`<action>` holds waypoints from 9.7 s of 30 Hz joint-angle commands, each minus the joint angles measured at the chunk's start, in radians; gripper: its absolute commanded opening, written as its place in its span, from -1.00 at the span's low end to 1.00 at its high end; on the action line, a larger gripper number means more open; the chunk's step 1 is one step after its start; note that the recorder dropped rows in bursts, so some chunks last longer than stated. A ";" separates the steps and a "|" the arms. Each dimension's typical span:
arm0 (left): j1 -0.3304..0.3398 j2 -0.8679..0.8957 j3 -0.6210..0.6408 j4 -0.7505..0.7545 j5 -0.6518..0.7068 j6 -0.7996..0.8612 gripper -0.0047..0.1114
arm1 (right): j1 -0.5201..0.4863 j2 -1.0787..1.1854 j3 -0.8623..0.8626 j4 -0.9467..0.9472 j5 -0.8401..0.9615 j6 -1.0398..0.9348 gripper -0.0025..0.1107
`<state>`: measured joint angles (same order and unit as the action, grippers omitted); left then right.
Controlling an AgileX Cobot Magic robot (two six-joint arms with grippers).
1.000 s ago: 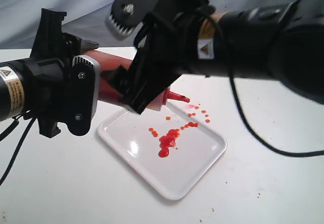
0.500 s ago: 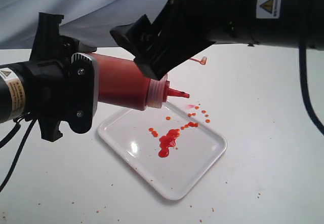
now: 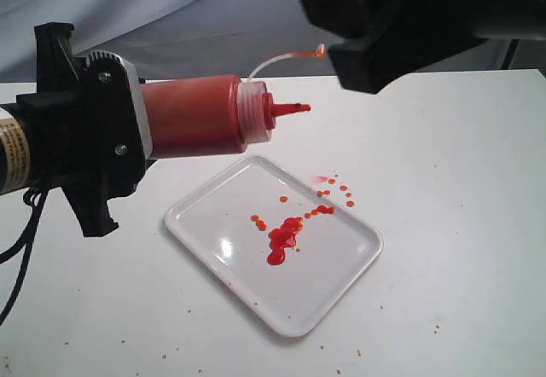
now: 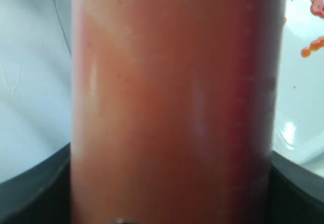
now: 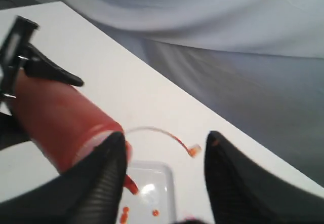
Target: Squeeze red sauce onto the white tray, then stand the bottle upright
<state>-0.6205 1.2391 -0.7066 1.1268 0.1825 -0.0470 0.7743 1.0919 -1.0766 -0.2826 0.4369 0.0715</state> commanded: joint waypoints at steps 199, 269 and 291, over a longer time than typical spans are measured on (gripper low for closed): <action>0.679 1.019 -0.054 -0.436 -1.404 -0.153 -0.92 | -0.093 1.296 -0.502 -0.384 -1.062 0.741 0.48; 0.679 1.019 -0.055 -0.426 -1.404 -0.057 0.34 | -0.015 1.321 -0.728 -1.147 -0.892 1.033 -0.62; 0.679 1.019 -0.055 -0.433 -1.404 -0.027 0.75 | -0.015 1.321 -0.728 -1.132 -0.892 1.033 -0.62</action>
<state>0.0622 2.2671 -0.7540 0.7050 -1.2003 -0.0861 0.7459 2.4041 -1.8163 -1.4025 -0.4230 1.1010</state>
